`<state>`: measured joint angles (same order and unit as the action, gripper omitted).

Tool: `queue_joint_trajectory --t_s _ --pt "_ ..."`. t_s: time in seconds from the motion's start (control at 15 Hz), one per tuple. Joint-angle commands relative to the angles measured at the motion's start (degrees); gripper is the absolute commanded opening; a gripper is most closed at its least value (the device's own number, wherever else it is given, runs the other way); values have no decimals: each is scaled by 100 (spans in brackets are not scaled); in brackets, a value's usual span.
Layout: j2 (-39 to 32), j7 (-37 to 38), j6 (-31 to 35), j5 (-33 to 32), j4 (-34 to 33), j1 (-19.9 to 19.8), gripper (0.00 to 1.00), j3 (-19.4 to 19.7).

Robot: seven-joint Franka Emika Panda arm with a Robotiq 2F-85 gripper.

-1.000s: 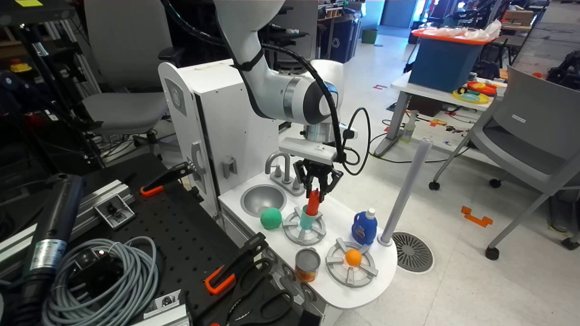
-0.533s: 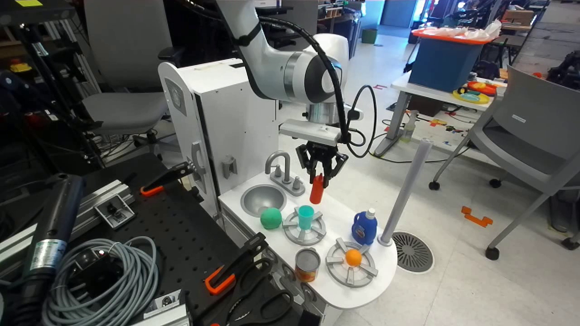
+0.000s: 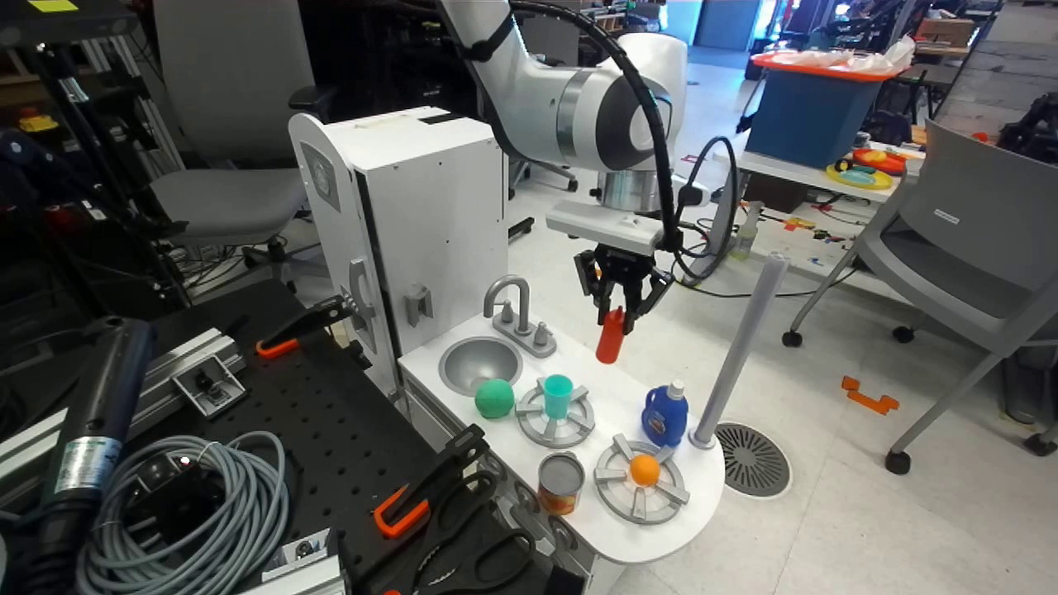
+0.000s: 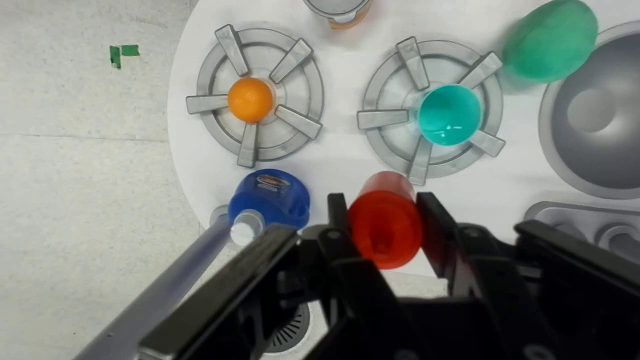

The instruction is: Remove the red sauce bottle from the cup.

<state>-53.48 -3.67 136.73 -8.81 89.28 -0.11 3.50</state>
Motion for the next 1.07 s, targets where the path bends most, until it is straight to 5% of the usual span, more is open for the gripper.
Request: queue_joint_trajectory --t_s 0.0,1.0 --pt "-865 38 -470 21 -1164 -106 13 101" --pt "-3175 29 -1498 -239 -4038 143 13 341"
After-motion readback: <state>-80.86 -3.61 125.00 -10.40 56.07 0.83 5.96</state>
